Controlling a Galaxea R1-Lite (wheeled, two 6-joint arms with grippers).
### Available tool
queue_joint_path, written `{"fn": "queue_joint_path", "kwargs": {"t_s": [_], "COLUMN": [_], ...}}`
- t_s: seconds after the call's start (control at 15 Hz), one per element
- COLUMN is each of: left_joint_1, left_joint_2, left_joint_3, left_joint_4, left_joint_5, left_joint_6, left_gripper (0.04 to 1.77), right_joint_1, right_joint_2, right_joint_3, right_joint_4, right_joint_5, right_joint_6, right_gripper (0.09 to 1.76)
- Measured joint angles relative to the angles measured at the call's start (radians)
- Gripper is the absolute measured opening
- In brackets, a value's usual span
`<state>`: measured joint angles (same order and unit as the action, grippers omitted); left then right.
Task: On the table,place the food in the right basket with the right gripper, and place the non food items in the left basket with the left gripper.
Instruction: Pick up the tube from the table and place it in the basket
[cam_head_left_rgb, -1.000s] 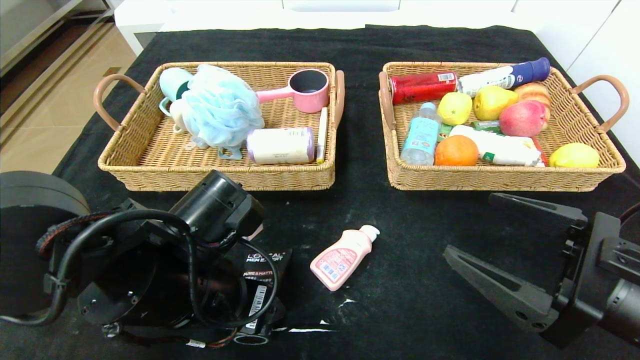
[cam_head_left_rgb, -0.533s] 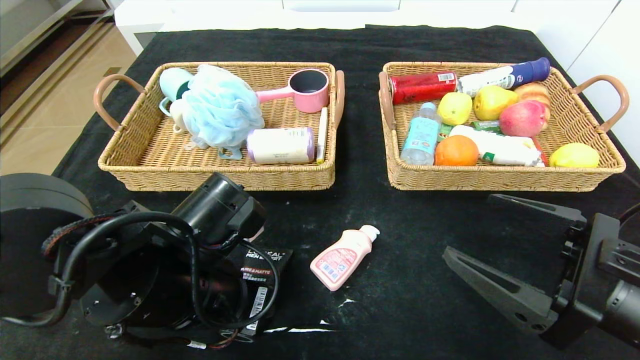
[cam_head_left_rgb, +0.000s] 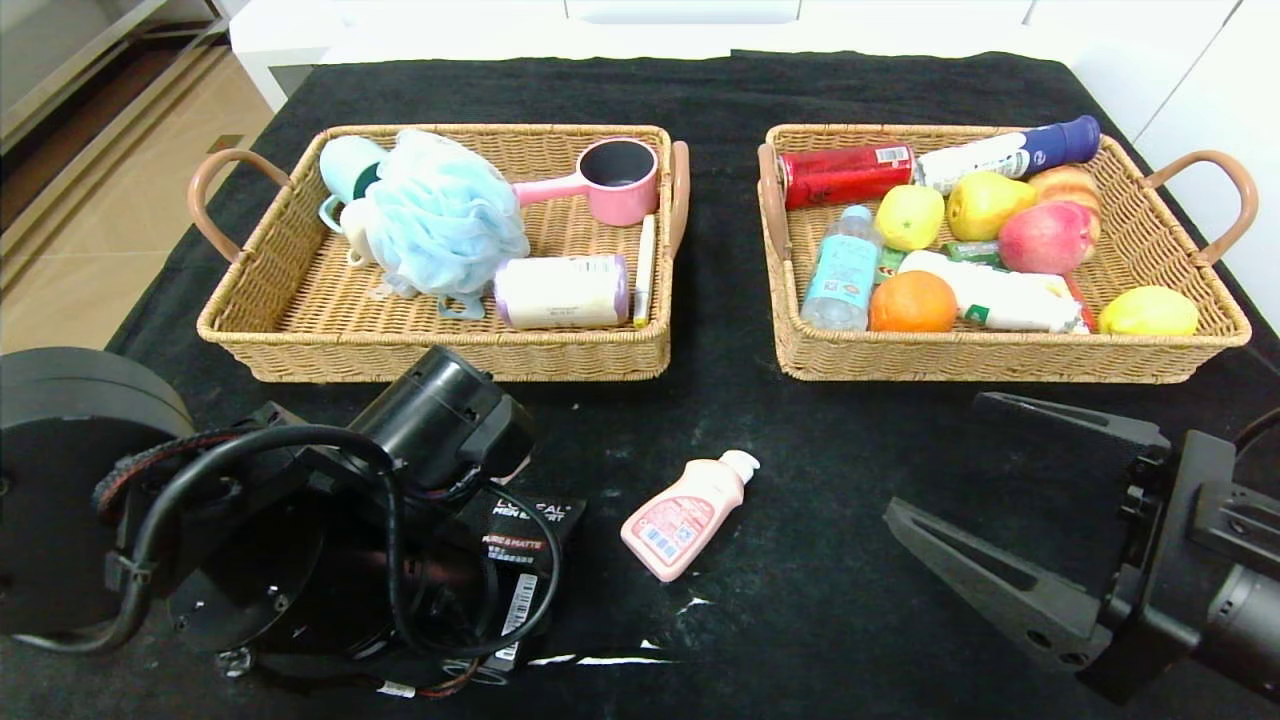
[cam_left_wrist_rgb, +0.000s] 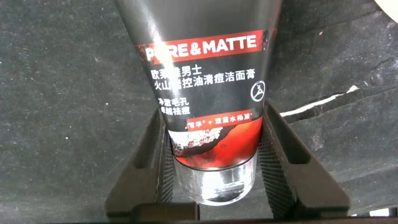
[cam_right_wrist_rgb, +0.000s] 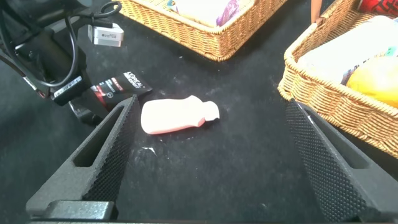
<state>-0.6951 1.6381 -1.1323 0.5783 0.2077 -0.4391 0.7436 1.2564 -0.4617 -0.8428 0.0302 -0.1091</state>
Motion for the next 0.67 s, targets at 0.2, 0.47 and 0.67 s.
{"fn": "queue_joint_path", "kwargs": {"t_s": [0.2,0.47,0.67], "left_joint_1": [-0.001,-0.001,0.000], "left_joint_2": [-0.009,-0.052,-0.111], "left_joint_3": [0.000,0.002,0.001], "left_joint_4": [0.003,0.004,0.004], "left_joint_5": [0.001,-0.001,0.001], "left_joint_6": [0.000,0.000,0.003], "left_gripper": [0.84,0.84,0.84], "right_joint_1": [0.000,0.001,0.001], "right_joint_2": [0.000,0.000,0.001], "right_joint_3": [0.001,0.001,0.001], "right_joint_4": [0.000,0.000,0.001], "right_joint_5": [0.000,0.000,0.000], "right_joint_6": [0.000,0.000,0.000], "right_gripper": [1.71,1.71,1.71]}}
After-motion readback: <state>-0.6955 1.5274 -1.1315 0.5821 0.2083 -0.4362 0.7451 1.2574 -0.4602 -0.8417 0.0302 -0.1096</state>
